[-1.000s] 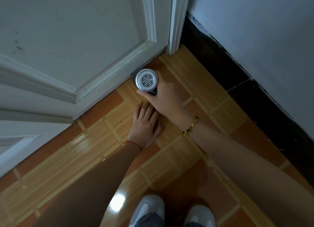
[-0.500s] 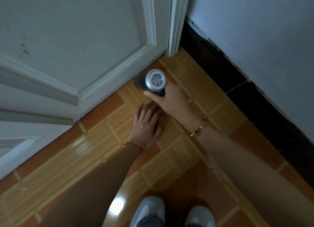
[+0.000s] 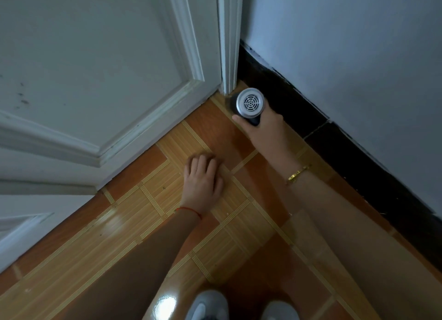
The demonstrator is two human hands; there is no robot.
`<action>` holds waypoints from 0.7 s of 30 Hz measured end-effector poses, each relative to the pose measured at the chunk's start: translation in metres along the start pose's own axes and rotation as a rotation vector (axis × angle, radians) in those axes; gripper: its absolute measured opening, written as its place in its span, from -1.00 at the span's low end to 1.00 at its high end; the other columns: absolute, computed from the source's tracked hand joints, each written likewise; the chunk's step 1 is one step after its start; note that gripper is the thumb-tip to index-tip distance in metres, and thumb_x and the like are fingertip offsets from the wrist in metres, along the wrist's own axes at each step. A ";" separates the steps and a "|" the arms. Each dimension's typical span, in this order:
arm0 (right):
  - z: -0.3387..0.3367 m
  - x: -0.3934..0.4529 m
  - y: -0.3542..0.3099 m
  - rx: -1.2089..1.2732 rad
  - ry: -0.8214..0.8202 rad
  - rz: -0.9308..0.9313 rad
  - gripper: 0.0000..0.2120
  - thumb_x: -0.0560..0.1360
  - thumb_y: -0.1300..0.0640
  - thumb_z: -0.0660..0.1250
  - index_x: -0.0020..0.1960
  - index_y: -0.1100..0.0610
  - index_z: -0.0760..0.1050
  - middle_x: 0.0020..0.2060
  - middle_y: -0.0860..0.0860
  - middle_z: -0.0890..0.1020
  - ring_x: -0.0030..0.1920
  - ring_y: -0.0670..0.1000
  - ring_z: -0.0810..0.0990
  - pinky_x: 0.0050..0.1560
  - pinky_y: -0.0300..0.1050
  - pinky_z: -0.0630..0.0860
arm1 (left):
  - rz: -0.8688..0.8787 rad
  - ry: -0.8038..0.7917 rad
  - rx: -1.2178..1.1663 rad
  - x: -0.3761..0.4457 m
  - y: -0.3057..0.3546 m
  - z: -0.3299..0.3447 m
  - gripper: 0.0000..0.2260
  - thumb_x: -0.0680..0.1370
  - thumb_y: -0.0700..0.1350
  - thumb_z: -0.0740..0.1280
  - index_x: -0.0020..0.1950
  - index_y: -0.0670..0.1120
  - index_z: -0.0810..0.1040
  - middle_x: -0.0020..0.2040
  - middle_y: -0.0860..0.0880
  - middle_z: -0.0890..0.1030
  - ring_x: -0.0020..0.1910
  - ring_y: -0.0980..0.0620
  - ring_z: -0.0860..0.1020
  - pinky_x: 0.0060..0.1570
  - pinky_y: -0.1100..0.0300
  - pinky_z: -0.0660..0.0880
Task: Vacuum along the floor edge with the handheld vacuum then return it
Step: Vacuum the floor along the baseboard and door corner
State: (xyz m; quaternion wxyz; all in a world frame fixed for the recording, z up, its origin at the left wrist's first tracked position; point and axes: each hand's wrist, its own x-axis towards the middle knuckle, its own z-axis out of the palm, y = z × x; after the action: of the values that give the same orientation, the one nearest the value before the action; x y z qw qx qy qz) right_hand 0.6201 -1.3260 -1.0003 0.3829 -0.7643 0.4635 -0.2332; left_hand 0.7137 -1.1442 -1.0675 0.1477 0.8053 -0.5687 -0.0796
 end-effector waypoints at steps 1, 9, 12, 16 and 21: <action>-0.003 0.005 0.001 -0.005 0.019 0.006 -0.38 0.42 -0.17 0.44 0.35 0.12 0.41 0.15 0.02 0.63 0.14 -0.07 0.58 -0.02 -0.30 0.44 | 0.010 0.007 0.001 0.003 0.003 0.001 -0.67 0.58 -0.07 0.19 0.31 -0.10 0.49 0.25 -0.10 0.49 0.29 -0.13 0.44 0.44 -0.17 0.21; -0.020 0.003 0.014 -0.109 0.058 0.048 -0.34 0.44 -0.21 0.40 0.40 0.09 0.34 0.12 0.06 0.63 0.11 0.11 0.61 -0.10 -0.19 0.44 | 0.126 -0.083 0.043 0.010 0.018 0.018 -0.55 0.57 -0.03 0.13 0.47 -0.07 0.34 0.43 -0.12 0.38 0.46 -0.12 0.28 0.51 -0.22 0.10; -0.035 -0.019 0.027 -0.137 0.095 0.074 -0.31 0.44 -0.23 0.39 0.42 0.10 0.32 0.12 0.06 0.63 0.11 0.09 0.61 -0.11 -0.21 0.44 | 0.148 -0.095 0.067 0.009 0.014 0.021 -0.54 0.58 -0.02 0.13 0.48 -0.07 0.33 0.45 -0.12 0.36 0.48 -0.13 0.27 0.52 -0.21 0.07; -0.053 -0.037 0.035 -0.186 0.093 0.116 -0.29 0.44 -0.25 0.37 0.45 0.08 0.29 0.15 0.08 0.62 0.14 0.14 0.60 -0.01 -0.02 0.56 | 0.147 -0.080 0.050 0.009 0.015 0.021 -0.56 0.58 -0.02 0.13 0.46 -0.08 0.35 0.43 -0.13 0.38 0.45 -0.15 0.31 0.52 -0.20 0.07; -0.065 -0.059 0.036 -0.141 0.037 0.152 -0.31 0.44 -0.24 0.38 0.44 0.07 0.29 0.14 0.05 0.62 0.13 0.09 0.61 0.01 0.08 0.61 | 0.138 -0.070 0.050 0.008 0.020 0.020 -0.58 0.60 -0.04 0.14 0.45 -0.10 0.36 0.41 -0.14 0.39 0.43 -0.16 0.33 0.51 -0.21 0.11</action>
State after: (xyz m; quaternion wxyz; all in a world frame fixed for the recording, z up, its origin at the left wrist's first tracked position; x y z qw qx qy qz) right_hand 0.5279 -1.3077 -0.9900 0.3360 -0.7477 0.5423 -0.1846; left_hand 0.6931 -1.1610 -1.0792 0.1125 0.7643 -0.6296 -0.0832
